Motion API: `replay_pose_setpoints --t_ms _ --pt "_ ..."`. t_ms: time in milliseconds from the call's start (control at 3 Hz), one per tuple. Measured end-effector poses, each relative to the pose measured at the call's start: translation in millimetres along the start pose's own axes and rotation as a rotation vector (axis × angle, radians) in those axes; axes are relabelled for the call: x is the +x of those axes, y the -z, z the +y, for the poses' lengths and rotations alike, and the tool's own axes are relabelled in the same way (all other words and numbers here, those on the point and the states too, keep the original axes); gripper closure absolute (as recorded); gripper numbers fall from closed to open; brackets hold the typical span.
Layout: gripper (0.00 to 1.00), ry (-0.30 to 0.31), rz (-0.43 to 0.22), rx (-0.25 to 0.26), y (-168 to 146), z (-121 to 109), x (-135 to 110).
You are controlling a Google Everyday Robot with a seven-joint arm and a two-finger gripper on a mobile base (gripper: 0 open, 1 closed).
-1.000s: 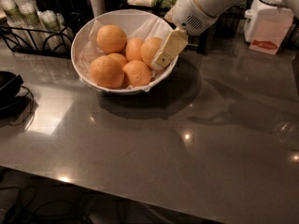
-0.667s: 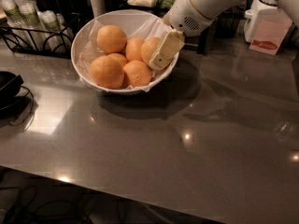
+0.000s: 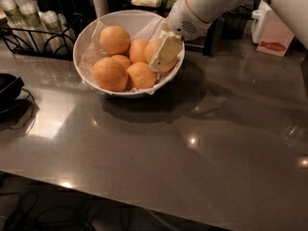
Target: Pick orange from white bowl
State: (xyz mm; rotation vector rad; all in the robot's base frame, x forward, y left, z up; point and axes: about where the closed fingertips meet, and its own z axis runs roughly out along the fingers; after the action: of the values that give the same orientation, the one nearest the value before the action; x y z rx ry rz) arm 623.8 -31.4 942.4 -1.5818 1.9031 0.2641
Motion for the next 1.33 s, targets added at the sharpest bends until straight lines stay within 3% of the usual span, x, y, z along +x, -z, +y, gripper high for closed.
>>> replay_pose_setpoints --t_ms 1333 --pt "0.23 -0.025 0.049 -0.045 -34 -7 23"
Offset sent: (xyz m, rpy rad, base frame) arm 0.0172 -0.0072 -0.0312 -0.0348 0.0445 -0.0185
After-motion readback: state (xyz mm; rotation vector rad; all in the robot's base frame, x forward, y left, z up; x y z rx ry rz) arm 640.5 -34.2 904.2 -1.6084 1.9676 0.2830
